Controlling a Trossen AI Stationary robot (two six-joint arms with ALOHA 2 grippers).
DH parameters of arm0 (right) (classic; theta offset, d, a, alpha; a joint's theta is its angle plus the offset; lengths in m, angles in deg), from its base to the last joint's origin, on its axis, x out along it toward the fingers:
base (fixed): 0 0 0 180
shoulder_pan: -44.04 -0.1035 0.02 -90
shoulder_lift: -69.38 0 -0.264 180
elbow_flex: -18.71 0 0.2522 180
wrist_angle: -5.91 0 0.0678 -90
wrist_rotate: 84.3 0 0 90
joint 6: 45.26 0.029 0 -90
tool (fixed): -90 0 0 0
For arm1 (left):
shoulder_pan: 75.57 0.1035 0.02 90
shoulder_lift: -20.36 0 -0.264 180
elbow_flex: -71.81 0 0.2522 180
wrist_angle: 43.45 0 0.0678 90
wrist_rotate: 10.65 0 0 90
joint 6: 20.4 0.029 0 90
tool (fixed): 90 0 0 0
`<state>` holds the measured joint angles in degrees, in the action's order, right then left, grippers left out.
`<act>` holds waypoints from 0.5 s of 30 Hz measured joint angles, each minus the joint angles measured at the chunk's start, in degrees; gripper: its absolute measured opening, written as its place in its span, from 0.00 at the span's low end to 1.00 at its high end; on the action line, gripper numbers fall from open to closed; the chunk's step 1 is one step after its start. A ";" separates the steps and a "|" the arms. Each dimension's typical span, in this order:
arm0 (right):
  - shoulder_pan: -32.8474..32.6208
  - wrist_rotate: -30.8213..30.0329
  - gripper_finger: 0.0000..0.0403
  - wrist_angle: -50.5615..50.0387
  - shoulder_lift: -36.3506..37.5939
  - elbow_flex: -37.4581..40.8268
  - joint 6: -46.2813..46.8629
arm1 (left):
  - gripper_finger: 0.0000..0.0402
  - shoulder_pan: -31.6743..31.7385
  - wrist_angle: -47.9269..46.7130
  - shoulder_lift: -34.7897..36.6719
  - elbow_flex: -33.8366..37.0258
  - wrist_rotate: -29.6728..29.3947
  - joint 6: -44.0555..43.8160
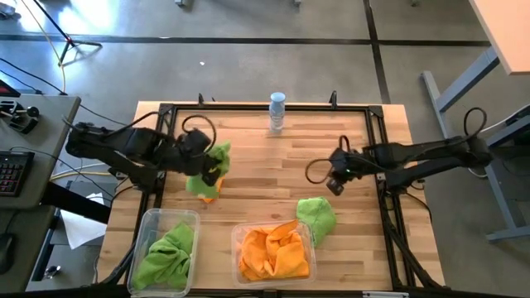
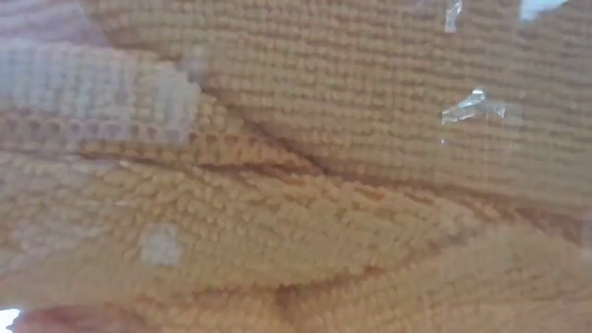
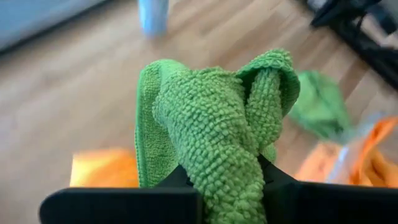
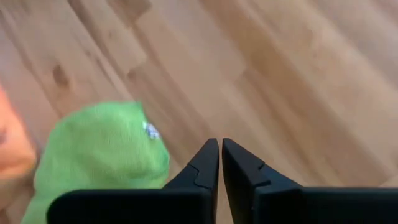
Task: Sort microfiber towel by color & place in baskets
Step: Put the green microfiber towel into the left transparent bin
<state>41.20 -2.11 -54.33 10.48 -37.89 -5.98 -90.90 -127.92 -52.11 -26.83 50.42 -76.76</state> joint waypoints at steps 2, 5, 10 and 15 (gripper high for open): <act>-1.40 0.19 0.04 1.22 3.63 3.33 2.36 | 0.04 -1.93 -5.05 0.00 -1.16 3.00 -7.22; -2.99 0.34 0.03 1.44 8.17 6.82 4.50 | 0.04 -5.84 -9.64 0.04 -2.17 6.53 -17.87; -4.49 0.32 0.00 1.34 13.77 9.23 7.01 | 0.04 -15.48 -11.45 -1.81 -2.17 11.81 -32.65; -4.81 0.32 0.00 1.45 16.35 9.27 6.84 | 0.04 -26.48 -12.29 -6.23 -2.17 13.44 -46.16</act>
<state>36.38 -1.78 -52.89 26.83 -28.62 0.86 -117.38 -140.21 -58.34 -29.00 63.86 -122.92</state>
